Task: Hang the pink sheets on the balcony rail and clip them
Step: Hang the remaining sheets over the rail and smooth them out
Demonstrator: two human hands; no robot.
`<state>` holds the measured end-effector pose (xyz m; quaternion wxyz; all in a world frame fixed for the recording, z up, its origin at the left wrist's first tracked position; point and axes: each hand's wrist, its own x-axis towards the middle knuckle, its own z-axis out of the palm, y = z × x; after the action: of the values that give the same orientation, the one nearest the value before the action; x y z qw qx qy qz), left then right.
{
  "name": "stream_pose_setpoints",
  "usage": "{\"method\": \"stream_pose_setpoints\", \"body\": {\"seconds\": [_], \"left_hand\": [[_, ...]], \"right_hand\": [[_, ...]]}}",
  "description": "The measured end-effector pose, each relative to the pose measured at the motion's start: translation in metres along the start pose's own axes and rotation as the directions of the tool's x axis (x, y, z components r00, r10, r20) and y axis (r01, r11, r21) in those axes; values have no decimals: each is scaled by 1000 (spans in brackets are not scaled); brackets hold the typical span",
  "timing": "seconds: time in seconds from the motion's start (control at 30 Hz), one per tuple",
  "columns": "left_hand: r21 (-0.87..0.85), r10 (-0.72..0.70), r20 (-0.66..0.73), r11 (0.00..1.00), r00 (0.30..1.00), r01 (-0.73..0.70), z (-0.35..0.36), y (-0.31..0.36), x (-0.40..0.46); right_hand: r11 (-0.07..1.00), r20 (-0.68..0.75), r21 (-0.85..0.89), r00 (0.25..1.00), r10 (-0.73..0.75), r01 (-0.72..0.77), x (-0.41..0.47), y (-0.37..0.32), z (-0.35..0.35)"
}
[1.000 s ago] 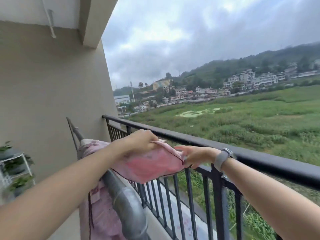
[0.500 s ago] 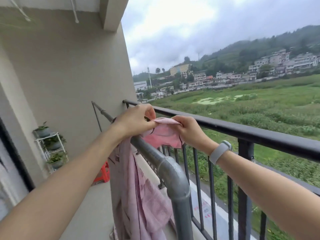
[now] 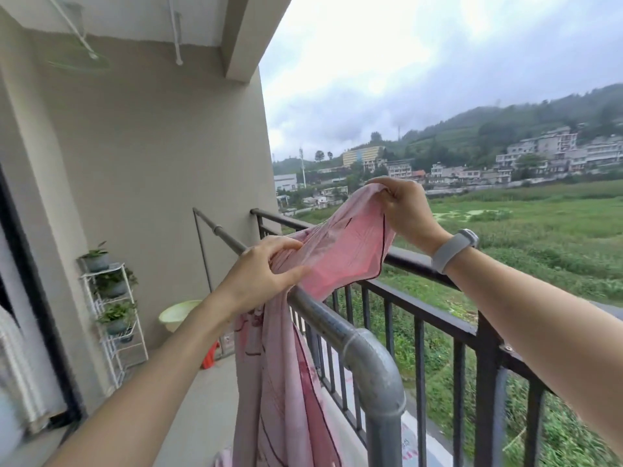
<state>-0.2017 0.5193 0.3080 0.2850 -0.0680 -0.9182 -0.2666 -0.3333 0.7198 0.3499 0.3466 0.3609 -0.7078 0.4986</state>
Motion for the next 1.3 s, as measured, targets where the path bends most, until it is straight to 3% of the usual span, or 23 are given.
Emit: {"method": "stream_pose_setpoints", "body": {"seconds": [0.1, 0.17, 0.2, 0.23, 0.27, 0.3, 0.33, 0.37, 0.4, 0.5, 0.57, 0.67, 0.77, 0.87, 0.93, 0.97, 1.03, 1.1, 1.2, 1.3], "left_hand": [[0, -15, 9, 1000, 1000, 15, 3, 5, 8], [-49, -33, -18, 998, 999, 32, 8, 4, 8], [-65, -31, -37, 998, 999, 28, 12, 4, 8], [-75, -35, -49, 997, 998, 31, 15, 4, 9], [-93, -43, -41, 995, 998, 39, 18, 4, 11], [-114, -58, -14, 992, 998, 56, 19, 5, 13], [-129, -72, 18, 989, 997, 73, 19, 5, 17], [-128, -79, 46, 988, 996, 84, 18, 5, 20], [-122, -79, 67, 989, 995, 87, 17, 5, 23], [-107, -45, 38, 993, 998, 49, 16, 3, 26], [-113, -21, -64, 993, 998, 13, 15, 1, 21], [-361, -82, -168, 932, 982, 16, 9, -14, 17], [-750, -148, -63, 660, 987, 51, 3, -37, 19], [-887, -74, 72, 451, 995, 98, -3, -51, 22], [-951, -21, 84, 297, 996, 86, -10, -57, 19], [-962, -26, 40, 268, 999, 45, -12, -64, 15], [-903, -96, -88, 429, 992, -39, -9, -94, 5], [-800, -184, -156, 600, 970, -15, 4, -140, -7], [-639, -263, 71, 729, 962, 246, 23, -211, -10], [-563, -170, 436, 715, 884, 415, 44, -255, -4]], "right_hand": [[999, -107, 3, 993, 47, -47, 22, 13, -24], [992, -116, -90, 990, 75, -86, 16, 28, -41], [976, -21, -192, 995, 102, -104, 8, 39, -47], [946, 166, -301, 970, 178, -122, -5, 48, -51], [893, 415, -431, 852, 321, -127, -20, 53, -54], [833, 607, -545, 639, 472, -98, -34, 53, -55], [804, 709, -592, 442, 550, -51, -44, 49, -54], [816, 761, -575, 327, 560, -61, -49, 41, -52], [856, 799, -502, 313, 514, -126, -50, 25, -49], [942, 737, -165, 598, 315, -294, -37, -38, -27], [969, 671, -199, 699, 246, -150, -29, -76, -5], [914, 705, -404, 650, 284, 38, -32, -115, 37], [824, 692, -561, 587, 420, 72, -43, -140, 65], [641, 619, -739, 586, 523, 209, -57, -158, 92], [471, 524, -840, 631, 572, 270, -66, -168, 112], [379, 469, -879, 667, 579, 289, -70, -170, 121], [227, 366, -931, 748, 554, 287, -78, -171, 137], [149, 255, -967, 815, 520, 207, -85, -169, 152], [84, 71, -996, 870, 489, 34, -90, -161, 175], [52, -82, -992, 893, 442, -117, -93, -151, 190]]}}
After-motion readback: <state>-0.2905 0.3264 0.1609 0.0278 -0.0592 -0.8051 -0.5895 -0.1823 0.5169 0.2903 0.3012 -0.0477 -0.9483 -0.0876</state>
